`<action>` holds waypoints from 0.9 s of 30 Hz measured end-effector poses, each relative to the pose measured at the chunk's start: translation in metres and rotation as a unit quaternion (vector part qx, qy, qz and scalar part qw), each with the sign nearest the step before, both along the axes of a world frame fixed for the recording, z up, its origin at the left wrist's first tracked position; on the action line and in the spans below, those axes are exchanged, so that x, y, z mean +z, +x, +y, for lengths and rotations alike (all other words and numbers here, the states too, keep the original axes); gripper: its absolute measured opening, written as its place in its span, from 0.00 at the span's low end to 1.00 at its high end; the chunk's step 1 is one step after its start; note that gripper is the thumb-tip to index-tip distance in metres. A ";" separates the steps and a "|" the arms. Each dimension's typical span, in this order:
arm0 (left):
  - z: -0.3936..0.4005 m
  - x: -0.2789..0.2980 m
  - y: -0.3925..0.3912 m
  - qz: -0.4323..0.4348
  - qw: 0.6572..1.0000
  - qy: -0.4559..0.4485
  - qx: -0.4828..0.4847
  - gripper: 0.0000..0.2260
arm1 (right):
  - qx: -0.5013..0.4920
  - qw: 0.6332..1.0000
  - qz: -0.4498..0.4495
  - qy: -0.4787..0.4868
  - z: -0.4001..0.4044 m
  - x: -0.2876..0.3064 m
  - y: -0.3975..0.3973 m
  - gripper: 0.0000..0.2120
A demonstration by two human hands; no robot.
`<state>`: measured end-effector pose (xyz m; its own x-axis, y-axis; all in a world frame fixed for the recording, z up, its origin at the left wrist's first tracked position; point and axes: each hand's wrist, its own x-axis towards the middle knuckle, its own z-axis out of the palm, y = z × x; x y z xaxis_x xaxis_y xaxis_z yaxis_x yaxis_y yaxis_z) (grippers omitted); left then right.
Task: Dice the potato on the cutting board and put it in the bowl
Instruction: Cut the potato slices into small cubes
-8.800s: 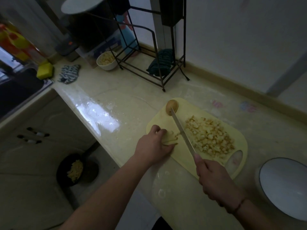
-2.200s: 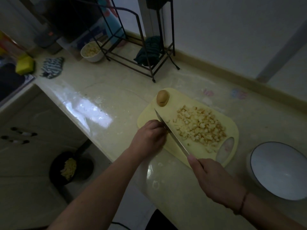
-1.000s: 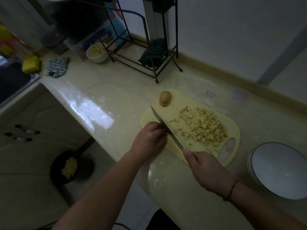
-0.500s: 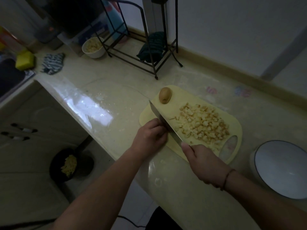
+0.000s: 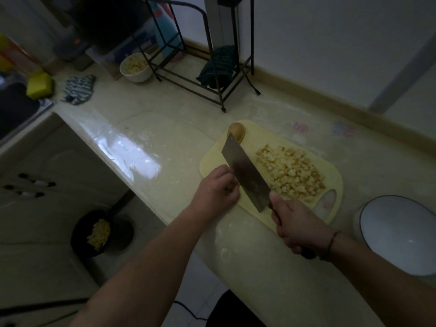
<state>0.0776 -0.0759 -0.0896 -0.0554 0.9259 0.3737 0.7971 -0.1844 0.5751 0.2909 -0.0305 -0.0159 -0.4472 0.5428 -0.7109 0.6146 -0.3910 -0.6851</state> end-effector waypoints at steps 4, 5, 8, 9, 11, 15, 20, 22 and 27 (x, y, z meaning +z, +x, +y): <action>0.001 0.000 -0.002 0.004 1.000 -0.011 -0.010 0.03 | 0.023 0.997 -0.034 0.068 -0.007 0.003 -0.005 0.29; 0.001 0.000 -0.002 0.004 1.000 -0.014 -0.007 0.03 | 0.033 0.995 -0.041 0.086 -0.010 0.004 -0.007 0.29; 0.003 0.001 0.001 -0.006 1.000 -0.026 0.014 0.06 | 0.045 0.994 -0.046 0.092 -0.017 0.003 -0.009 0.30; 0.005 0.002 0.001 -0.011 0.999 -0.029 0.016 0.06 | 0.038 0.995 -0.042 0.076 -0.017 0.002 -0.008 0.30; 0.007 0.003 0.000 -0.014 0.999 -0.040 0.010 0.06 | 0.014 0.999 -0.022 0.031 -0.010 0.002 -0.005 0.29; 0.003 0.004 -0.006 -0.003 0.999 -0.046 -0.028 0.05 | 0.008 1.000 -0.001 0.002 0.004 0.006 0.006 0.27; 0.000 -0.001 -0.003 -0.013 0.999 -0.042 -0.003 0.05 | 0.021 1.000 0.000 0.018 -0.002 0.010 0.018 0.28; -0.003 0.000 -0.003 -0.017 0.999 -0.043 0.004 0.03 | 0.018 0.999 -0.010 0.033 -0.008 0.011 0.015 0.28; 0.004 0.007 -0.011 -0.010 0.997 -0.069 -0.027 0.02 | 0.002 1.000 -0.013 0.014 -0.012 0.010 0.007 0.27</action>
<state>0.0668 -0.0722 -0.0831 -0.0108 0.9703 0.2415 0.7758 -0.1443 0.6143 0.2975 -0.0424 -0.0054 -0.4311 0.5610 -0.7067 0.6337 -0.3692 -0.6797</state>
